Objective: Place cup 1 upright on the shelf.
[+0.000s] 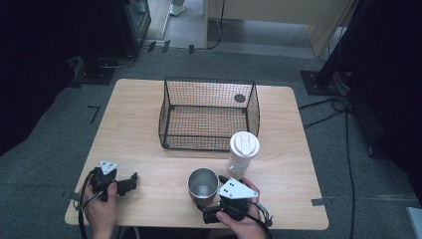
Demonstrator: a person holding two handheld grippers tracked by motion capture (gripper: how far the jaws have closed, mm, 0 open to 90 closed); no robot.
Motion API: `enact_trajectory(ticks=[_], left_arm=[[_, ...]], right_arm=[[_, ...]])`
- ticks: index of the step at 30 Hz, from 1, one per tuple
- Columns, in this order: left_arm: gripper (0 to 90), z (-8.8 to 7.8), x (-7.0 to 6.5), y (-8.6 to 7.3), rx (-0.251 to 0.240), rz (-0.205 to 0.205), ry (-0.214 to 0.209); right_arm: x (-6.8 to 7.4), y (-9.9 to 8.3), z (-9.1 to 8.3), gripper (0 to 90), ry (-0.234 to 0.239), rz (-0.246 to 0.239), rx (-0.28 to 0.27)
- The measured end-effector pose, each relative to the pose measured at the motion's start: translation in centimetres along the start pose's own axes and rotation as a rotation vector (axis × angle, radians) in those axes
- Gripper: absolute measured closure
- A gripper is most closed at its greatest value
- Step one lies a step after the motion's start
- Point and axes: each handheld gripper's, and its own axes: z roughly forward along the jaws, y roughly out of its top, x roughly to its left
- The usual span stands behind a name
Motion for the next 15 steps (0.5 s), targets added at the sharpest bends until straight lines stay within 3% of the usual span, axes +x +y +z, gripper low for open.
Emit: enact_trajectory(ticks=[9, 15], left_arm=[[0.0, 0.0, 0.0, 0.0, -0.002, 0.0, 0.0], [0.0, 0.0, 0.0, 0.0, 0.0, 0.0, 0.0]], right_arm=[[0.5, 0.3, 1.0, 1.2, 0.006, 0.004, -0.01], [0.8, 0.3, 1.6, 1.2, -0.029, -0.002, -0.011]])
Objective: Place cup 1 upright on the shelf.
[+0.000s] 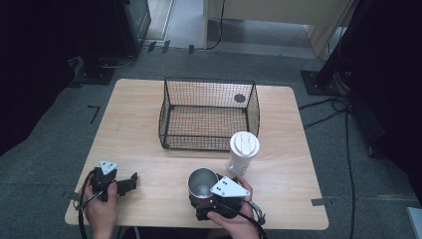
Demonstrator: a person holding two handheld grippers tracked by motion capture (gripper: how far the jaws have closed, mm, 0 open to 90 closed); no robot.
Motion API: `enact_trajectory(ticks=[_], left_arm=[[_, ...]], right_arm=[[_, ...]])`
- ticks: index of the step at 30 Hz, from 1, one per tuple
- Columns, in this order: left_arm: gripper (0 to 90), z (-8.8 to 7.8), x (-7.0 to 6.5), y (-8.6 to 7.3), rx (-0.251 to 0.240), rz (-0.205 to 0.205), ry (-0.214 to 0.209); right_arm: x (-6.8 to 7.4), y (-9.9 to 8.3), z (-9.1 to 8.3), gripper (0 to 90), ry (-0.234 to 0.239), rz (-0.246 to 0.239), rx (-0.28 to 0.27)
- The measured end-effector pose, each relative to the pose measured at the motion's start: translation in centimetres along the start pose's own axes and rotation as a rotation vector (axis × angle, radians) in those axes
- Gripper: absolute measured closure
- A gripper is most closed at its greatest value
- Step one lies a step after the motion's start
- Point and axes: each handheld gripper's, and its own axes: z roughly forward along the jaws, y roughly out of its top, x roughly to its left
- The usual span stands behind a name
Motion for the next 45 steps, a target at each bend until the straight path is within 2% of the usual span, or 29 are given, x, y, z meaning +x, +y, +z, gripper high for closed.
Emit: enact_trajectory(ticks=[5, 8, 11, 17, 22, 28, 39, 45], left_arm=[[0.0, 0.0, 0.0, 0.0, 0.0, 0.0, 0.0], [0.0, 0.0, 0.0, 0.0, 0.0, 0.0, 0.0], [0.0, 0.0, 0.0, 0.0, 0.0, 0.0, 0.0], [0.0, 0.0, 0.0, 0.0, 0.0, 0.0, 0.0], [0.0, 0.0, 0.0, 0.0, 0.0, 0.0, 0.0], [0.0, 0.0, 0.0, 0.0, 0.0, 0.0, 0.0], [0.0, 0.0, 0.0, 0.0, 0.0, 0.0, 0.0], [0.0, 0.0, 0.0, 0.0, 0.0, 0.0, 0.0]], right_arm=[[0.3, 0.0, 0.8, 1.2, -0.039, -0.007, 0.009], [0.6, 0.1, 1.2, 3.2, -0.086, -0.01, 0.001], [0.8, 0.1, 1.4, 6.8, -0.091, -0.021, -0.014], [1.0, 0.2, 1.5, 7.2, -0.1, -0.024, -0.017], [0.9, 0.5, 1.4, 7.3, -0.126, -0.02, -0.038], [0.9, 1.5, 1.2, 7.3, -0.14, -0.002, -0.052], [1.5, 3.6, 1.7, 7.4, -0.152, -0.031, -0.091], [1.9, 4.7, 2.1, 7.3, -0.151, -0.042, -0.129]])
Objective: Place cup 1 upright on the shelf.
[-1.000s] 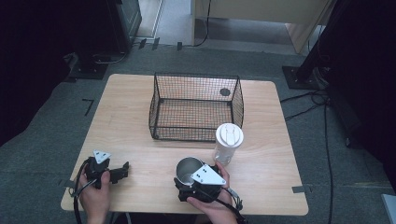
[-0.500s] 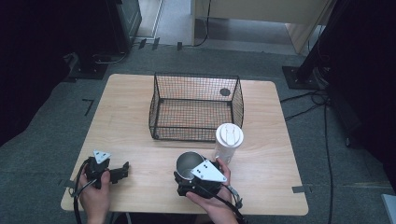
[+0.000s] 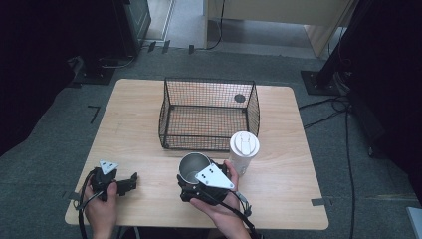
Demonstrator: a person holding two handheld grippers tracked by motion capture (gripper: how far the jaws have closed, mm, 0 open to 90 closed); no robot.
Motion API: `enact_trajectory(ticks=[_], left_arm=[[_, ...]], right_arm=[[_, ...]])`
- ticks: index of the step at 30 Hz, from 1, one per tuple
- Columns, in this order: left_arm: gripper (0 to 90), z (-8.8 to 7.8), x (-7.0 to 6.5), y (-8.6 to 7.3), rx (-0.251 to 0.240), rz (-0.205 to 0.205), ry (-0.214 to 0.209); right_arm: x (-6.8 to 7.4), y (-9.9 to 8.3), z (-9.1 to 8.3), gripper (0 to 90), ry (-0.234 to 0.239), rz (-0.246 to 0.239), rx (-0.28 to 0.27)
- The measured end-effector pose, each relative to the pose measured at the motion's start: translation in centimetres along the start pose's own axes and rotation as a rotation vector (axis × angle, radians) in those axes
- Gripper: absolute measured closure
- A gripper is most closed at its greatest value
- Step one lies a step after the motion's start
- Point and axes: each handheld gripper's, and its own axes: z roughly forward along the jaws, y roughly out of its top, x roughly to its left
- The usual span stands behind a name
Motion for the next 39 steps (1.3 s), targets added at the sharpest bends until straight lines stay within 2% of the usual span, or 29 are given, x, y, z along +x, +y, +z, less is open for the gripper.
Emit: enact_trajectory(ticks=[5, 13, 17, 28, 35, 39], left_arm=[[0.0, 0.0, 0.0, 0.0, -0.002, -0.002, 0.0], [0.0, 0.0, 0.0, 0.0, -0.002, -0.001, 0.0], [0.0, 0.0, 0.0, 0.0, -0.001, 0.0, 0.0], [0.0, 0.0, 0.0, 0.0, 0.0, 0.0, 0.0], [0.0, 0.0, 0.0, 0.0, 0.0, 0.0, 0.0], [0.0, 0.0, 0.0, 0.0, 0.0, 0.0, 0.0]], right_arm=[[0.1, 0.8, 0.5, 7.3, -0.014, -0.011, -0.052], [0.2, 2.2, 1.0, 7.3, -0.024, -0.006, -0.104], [0.3, 3.0, 1.4, 7.3, -0.029, 0.007, -0.117], [0.5, 5.2, 2.4, 7.3, -0.034, 0.003, -0.154], [0.2, 6.0, 3.3, 7.3, -0.055, 0.004, -0.187], [0.0, 6.5, 3.9, 7.3, -0.059, 0.02, -0.195]])
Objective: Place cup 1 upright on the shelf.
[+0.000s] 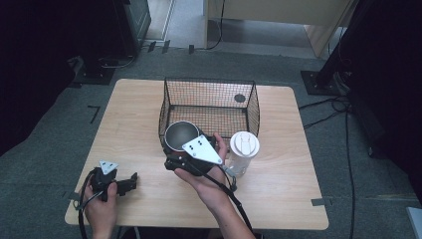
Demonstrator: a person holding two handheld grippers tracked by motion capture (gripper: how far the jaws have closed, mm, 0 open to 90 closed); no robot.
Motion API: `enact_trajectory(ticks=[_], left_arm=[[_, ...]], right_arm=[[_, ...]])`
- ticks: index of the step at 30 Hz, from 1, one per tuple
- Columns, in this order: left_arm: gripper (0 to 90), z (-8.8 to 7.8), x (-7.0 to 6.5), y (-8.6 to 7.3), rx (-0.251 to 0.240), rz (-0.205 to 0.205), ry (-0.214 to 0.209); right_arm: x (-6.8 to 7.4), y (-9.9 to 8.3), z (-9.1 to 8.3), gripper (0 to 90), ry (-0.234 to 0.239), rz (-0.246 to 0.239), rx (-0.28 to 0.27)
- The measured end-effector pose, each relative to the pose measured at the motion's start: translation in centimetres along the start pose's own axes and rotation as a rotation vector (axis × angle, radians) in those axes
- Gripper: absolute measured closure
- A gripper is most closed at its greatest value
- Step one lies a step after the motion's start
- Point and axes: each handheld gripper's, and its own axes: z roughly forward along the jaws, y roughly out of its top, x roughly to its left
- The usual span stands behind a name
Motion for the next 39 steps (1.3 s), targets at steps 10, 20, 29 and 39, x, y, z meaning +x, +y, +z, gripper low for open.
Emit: enact_trajectory(ticks=[10, 20, 29, 39], left_arm=[[0.0, 0.0, 0.0, 0.0, 0.0, 0.001, 0.001], [0.0, 0.0, 0.0, 0.0, 0.0, 0.0, 0.0], [0.0, 0.0, 0.0, 0.0, 0.0, -0.001, 0.0], [0.0, 0.0, 0.0, 0.0, 0.0, 0.0, 0.0]], right_arm=[[-0.5, 1.6, 1.6, 7.3, -0.033, -0.001, -0.043], [-1.2, 2.9, 3.9, 7.3, -0.09, 0.0, -0.07], [-1.9, 3.3, 6.5, 7.3, -0.128, -0.015, -0.099], [-3.6, 2.6, 9.2, 7.3, -0.173, 0.032, -0.1]])
